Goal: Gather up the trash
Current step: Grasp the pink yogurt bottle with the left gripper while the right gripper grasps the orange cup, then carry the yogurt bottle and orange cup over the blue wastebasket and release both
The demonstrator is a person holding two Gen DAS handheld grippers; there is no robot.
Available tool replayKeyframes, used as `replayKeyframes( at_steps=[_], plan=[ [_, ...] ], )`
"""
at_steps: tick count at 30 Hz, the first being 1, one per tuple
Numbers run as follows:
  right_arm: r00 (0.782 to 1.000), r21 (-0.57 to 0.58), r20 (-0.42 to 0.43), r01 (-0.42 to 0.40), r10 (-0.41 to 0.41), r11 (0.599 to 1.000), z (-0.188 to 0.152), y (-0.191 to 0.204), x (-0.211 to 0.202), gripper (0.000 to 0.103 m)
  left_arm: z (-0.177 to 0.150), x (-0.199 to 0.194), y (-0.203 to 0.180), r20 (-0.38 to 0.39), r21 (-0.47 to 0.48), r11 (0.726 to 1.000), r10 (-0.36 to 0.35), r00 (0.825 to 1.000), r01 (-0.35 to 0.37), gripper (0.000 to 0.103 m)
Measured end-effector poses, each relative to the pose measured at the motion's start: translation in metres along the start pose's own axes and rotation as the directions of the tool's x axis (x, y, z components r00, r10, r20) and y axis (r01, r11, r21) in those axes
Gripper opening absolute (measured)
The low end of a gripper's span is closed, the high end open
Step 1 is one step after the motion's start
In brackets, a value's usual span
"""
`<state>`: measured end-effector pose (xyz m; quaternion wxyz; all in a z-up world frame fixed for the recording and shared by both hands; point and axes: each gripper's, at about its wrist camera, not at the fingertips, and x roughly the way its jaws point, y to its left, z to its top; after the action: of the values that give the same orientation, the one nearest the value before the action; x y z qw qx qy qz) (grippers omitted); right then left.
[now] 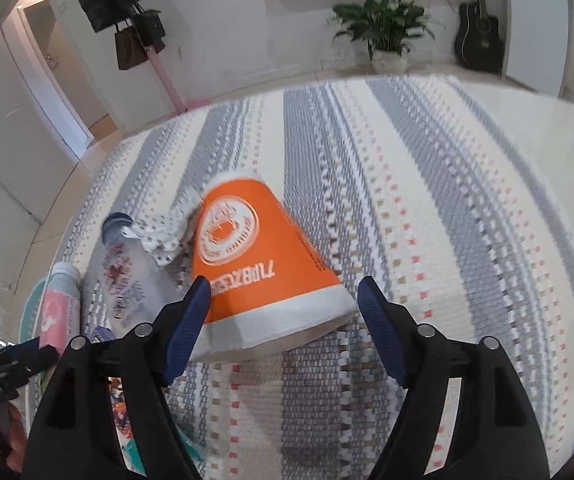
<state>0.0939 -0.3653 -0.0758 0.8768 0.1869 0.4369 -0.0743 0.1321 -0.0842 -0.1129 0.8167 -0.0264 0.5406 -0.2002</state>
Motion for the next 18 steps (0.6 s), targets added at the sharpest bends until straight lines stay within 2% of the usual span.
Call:
replayKeyframes(
  at_steps=[1, 3, 4, 6, 7, 8, 10, 14, 17, 18],
  plan=[
    [1.0, 0.005, 0.003, -0.005, 0.005, 1.0, -0.001, -0.001, 0.002, 0.079, -0.001, 0.007, -0.002, -0.016, 0.008, 1.0, -0.005, 1.0, 0.005, 0.074],
    [0.999, 0.031, -0.009, -0.038, 0.038, 0.999, -0.002, -0.004, 0.009, 0.08, -0.003, 0.01, -0.01, 0.014, 0.058, 0.997, 0.042, 0.999, -0.043, 0.073],
    [0.997, 0.055, -0.026, -0.064, 0.066, 0.996, -0.002, -0.006, 0.014, 0.082, -0.004, 0.01, -0.011, 0.024, 0.068, 0.997, 0.041, 0.999, -0.042, 0.071],
    [0.994, 0.1, -0.049, -0.094, 0.1, 0.991, -0.003, -0.009, 0.025, 0.086, -0.004, 0.012, -0.008, 0.038, 0.066, 0.997, 0.025, 0.999, -0.027, 0.061],
    [0.995, 0.097, -0.038, -0.084, 0.089, 0.992, -0.003, -0.007, 0.024, 0.085, -0.005, 0.011, -0.006, 0.044, 0.07, 0.997, 0.029, 0.999, -0.032, 0.049],
    [0.997, 0.088, -0.034, -0.073, 0.076, 0.993, -0.003, -0.004, 0.024, 0.084, -0.005, 0.011, -0.004, 0.051, 0.078, 0.996, 0.04, 0.998, -0.044, 0.048],
    [0.996, 0.082, -0.035, -0.078, 0.081, 0.994, -0.003, 0.001, 0.024, 0.074, -0.005, 0.011, 0.0, 0.057, 0.079, 0.997, 0.015, 0.998, -0.02, 0.048],
    [0.996, 0.084, -0.013, -0.083, 0.084, 0.993, -0.004, 0.008, 0.017, 0.064, -0.004, 0.004, 0.004, 0.062, 0.081, 0.997, 0.007, 0.998, -0.012, 0.048],
    [0.996, 0.068, 0.022, -0.092, 0.091, 0.993, -0.004, 0.015, 0.005, 0.05, -0.008, -0.003, 0.013, 0.086, 0.052, 0.999, -0.021, 0.996, 0.016, 0.048],
    [0.995, 0.055, 0.028, -0.099, 0.098, 0.994, -0.003, 0.02, 0.001, 0.039, -0.011, -0.009, 0.018, 0.102, 0.043, 0.999, -0.029, 0.994, 0.025, 0.048]
  ],
)
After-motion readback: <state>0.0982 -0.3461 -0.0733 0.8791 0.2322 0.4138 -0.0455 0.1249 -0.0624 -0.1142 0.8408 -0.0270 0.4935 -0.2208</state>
